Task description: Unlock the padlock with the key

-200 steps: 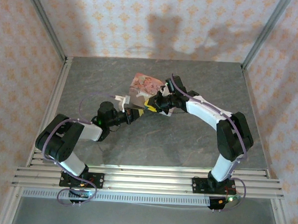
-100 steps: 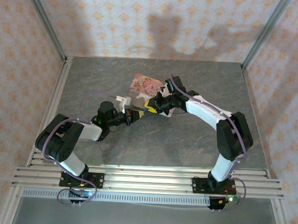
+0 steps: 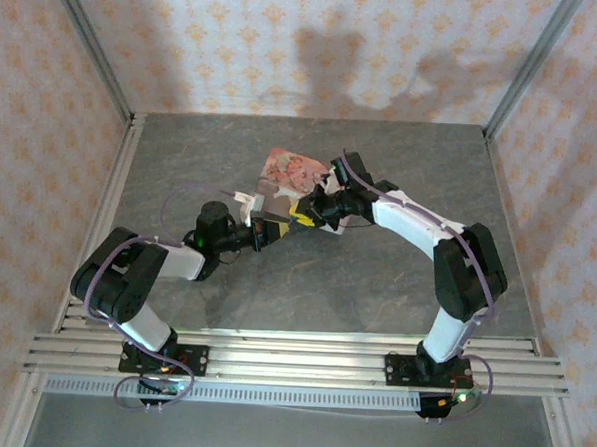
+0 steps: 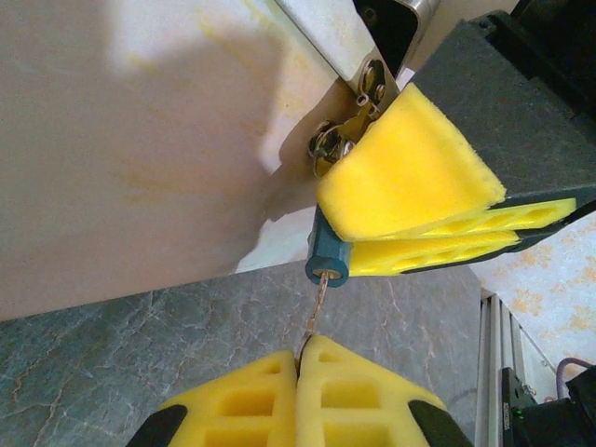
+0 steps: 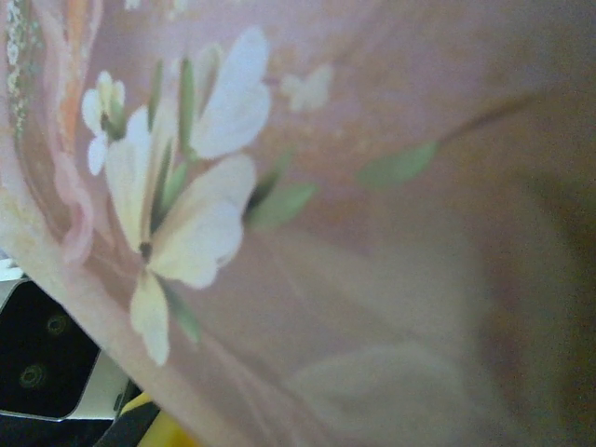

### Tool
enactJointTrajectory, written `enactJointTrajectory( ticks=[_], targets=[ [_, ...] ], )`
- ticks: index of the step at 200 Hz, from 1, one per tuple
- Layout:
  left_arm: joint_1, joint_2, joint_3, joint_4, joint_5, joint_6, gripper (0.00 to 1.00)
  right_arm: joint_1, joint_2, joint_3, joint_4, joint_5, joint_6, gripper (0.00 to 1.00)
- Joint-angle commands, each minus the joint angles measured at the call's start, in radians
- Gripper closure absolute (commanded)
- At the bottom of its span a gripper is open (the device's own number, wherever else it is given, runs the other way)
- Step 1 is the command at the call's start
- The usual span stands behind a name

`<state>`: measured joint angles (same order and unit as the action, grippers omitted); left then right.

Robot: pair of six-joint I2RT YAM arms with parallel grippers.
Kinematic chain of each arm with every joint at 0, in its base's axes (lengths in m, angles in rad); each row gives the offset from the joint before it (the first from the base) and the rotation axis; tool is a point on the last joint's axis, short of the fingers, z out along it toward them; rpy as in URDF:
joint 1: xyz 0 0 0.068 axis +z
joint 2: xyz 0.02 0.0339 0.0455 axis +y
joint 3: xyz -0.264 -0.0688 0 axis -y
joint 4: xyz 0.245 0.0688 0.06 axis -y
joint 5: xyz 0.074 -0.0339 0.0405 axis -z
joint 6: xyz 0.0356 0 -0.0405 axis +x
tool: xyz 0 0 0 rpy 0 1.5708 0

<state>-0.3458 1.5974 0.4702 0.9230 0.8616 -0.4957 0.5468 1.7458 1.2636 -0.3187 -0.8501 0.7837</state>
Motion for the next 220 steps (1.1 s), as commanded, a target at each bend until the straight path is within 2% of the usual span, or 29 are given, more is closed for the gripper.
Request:
enactJointTrajectory(
  ticks=[1, 92, 139, 168, 220],
  targets=[
    [0.005, 0.017, 0.028, -0.032, 0.020, 0.016, 1.00, 0.005, -0.019, 0.022, 0.007, -0.101, 0.005, 1.00],
    [0.025, 0.019, 0.084, -0.073, 0.011, -0.062, 1.00, 0.007, -0.006, 0.040, -0.132, -0.066, -0.115, 1.00],
    [0.007, 0.074, 0.082, 0.040, -0.010, -0.178, 1.00, 0.034, 0.013, 0.013, -0.065, -0.063, -0.086, 1.00],
    [-0.002, 0.109, 0.068, 0.169, -0.021, -0.238, 1.00, 0.051, 0.029, -0.010, -0.014, -0.067, -0.061, 1.00],
    [-0.002, 0.072, 0.043, 0.180, -0.054, -0.216, 1.00, 0.054, 0.031, -0.043, -0.011, -0.066, -0.071, 1.00]
  ],
)
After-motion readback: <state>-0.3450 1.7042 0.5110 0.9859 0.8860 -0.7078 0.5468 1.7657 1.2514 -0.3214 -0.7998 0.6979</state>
